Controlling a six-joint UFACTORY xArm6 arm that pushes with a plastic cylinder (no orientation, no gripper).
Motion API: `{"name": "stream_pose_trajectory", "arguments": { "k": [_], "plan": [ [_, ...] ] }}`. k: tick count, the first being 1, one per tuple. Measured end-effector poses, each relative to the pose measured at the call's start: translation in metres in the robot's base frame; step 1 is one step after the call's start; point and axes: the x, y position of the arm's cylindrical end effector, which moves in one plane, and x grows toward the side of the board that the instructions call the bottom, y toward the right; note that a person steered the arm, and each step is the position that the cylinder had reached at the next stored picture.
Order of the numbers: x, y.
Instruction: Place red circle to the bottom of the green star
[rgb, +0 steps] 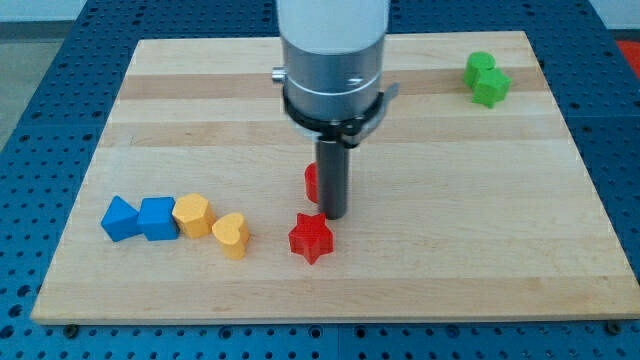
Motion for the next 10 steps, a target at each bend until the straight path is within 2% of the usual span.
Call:
{"name": "stream_pose_trajectory", "arguments": {
  "k": [2, 3, 5, 7, 9, 10],
  "plan": [
    [-0.001, -0.112],
    [-0.021, -0.097],
    [-0.033, 0.046],
    [-0.024, 0.044],
    [-0.074, 0.165],
    [-0.062, 0.147]
  ]
}}
